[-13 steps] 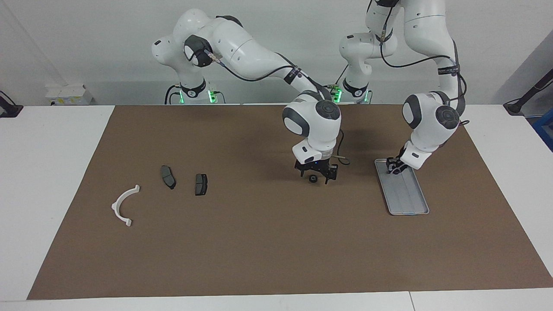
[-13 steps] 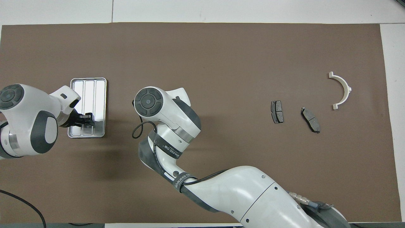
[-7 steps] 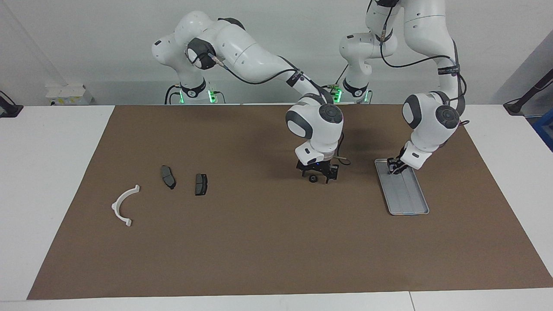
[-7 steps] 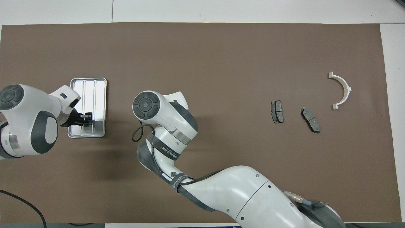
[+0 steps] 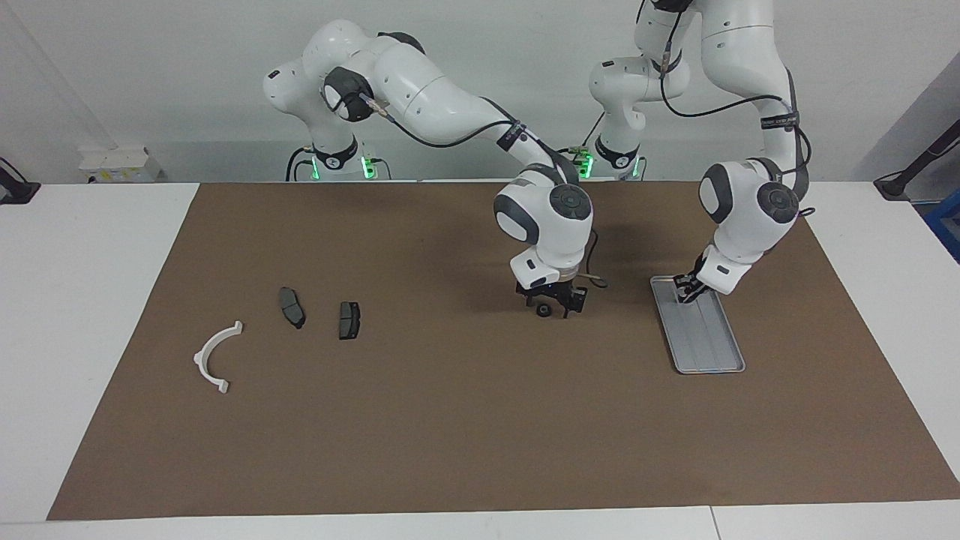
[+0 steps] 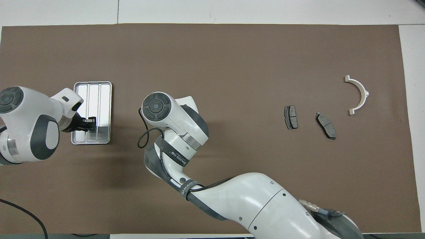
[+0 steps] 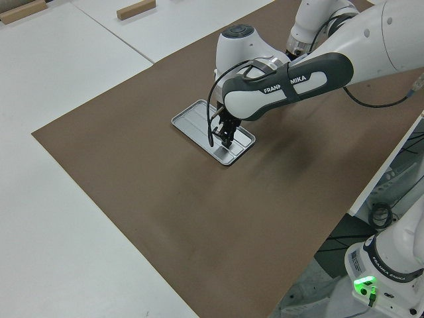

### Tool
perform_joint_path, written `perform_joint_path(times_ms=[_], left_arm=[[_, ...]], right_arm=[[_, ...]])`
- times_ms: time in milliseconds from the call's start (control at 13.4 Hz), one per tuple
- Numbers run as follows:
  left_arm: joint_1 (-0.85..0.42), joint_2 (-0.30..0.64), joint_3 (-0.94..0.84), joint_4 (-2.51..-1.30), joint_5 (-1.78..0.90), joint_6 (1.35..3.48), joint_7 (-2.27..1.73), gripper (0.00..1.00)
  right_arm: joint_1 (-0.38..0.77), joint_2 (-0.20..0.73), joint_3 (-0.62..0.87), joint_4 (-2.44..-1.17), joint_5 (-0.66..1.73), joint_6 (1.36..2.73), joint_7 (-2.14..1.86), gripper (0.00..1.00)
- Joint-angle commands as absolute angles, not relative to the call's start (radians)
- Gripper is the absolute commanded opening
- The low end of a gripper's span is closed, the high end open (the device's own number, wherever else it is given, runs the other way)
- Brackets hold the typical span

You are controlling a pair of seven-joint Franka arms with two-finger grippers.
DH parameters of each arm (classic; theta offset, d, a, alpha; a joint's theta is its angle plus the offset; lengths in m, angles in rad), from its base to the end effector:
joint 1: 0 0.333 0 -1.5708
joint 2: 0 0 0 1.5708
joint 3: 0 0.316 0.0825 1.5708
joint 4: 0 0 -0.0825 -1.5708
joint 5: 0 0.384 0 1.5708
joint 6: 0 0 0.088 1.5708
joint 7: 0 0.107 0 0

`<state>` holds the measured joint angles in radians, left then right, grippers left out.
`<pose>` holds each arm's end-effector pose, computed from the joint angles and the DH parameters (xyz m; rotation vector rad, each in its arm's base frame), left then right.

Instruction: Place bearing gear from tray to pile

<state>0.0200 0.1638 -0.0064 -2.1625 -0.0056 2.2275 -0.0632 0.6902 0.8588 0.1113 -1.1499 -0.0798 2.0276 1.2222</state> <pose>0.5460 0.0073 0.3129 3.1324 0.1261 -0.1551 0.5541 0.5291 0.2859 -3.0451 0.6581 -0.0040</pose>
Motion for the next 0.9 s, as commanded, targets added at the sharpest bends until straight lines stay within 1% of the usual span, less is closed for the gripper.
perform_joint_path(times_ms=[0, 75, 149, 299, 448, 747, 821], left_arm=[[0.018, 0.129, -0.018, -2.047, 0.002, 2.045, -0.135, 0.02], [0.015, 0.121, -0.021, -2.008, 0.0, 1.989, -0.164, 0.02], [0.014, 0.112, -0.026, -1.984, -0.002, 1.947, -0.187, 0.02], [-0.009, 0.091, -0.026, -1.971, -0.008, 1.916, -0.224, 0.02], [-0.024, 0.084, -0.026, -1.968, -0.023, 1.914, -0.261, 0.02], [-0.054, 0.084, -0.026, -1.957, -0.034, 1.913, -0.316, 0.02], [-0.055, 0.084, -0.026, -1.956, -0.034, 1.913, -0.328, 0.02]], right_arm=[[0.67, 0.871, 0.123, -1.124, -0.067, 2.008, 1.241, 0.85], [0.669, 0.87, 0.123, -1.129, -0.069, 2.011, 1.241, 0.83], [0.669, 0.865, 0.123, -1.146, -0.069, 2.02, 1.241, 0.8], [0.667, 0.864, 0.123, -1.158, -0.071, 2.025, 1.243, 0.68], [0.664, 0.864, 0.123, -1.16, -0.069, 2.029, 1.243, 0.51], [0.666, 0.864, 0.123, -1.169, -0.069, 2.039, 1.241, 0.32], [0.664, 0.864, 0.123, -1.172, -0.069, 2.045, 1.241, 0.24]])
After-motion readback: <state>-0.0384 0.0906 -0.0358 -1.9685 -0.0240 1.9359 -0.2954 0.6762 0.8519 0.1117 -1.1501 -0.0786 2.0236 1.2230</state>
